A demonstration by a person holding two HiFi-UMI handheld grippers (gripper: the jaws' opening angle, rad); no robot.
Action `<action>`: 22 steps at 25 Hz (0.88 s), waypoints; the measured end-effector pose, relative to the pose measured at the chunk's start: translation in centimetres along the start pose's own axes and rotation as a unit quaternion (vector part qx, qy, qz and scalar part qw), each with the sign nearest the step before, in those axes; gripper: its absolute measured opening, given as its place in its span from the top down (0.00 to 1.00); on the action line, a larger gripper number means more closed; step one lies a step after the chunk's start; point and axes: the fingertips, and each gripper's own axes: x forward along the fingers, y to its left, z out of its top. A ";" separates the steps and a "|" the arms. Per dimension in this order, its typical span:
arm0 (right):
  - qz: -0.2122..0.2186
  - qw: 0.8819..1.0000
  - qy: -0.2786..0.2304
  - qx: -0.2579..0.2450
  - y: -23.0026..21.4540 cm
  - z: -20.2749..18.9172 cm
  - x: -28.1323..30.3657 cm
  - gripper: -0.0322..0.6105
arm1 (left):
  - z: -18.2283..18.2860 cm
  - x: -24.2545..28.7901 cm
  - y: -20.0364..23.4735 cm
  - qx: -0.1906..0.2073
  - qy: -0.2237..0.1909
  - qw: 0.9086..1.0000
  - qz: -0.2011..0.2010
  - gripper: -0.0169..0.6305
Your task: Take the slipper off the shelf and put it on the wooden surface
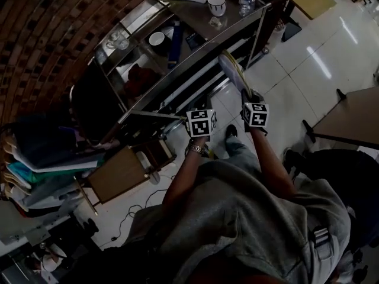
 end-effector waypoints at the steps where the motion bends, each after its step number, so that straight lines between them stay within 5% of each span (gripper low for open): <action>1: 0.005 1.000 -0.003 0.002 1.2 -0.3 -0.6 0.85 | -0.4 -1.0 0.7 -0.002 -0.004 1.000 0.004 0.97; 5: 0.010 1.000 -0.009 0.002 6.8 -3.5 -3.8 0.85 | -3.8 -6.6 2.8 0.007 -0.020 1.000 0.002 0.97; 10: -0.001 1.000 0.007 -0.014 16.7 -11.9 -8.9 0.85 | -13.1 -17.8 9.5 0.000 -0.029 0.999 0.023 0.97; 15: 0.032 0.999 0.031 -0.031 29.8 -19.8 -15.8 0.85 | -23.3 -30.4 19.3 -0.055 -0.001 0.994 0.091 0.97; 22: 0.097 0.991 0.011 -0.087 39.7 -21.1 -20.6 0.85 | -29.2 -39.5 23.0 -0.133 -0.022 0.983 0.124 0.97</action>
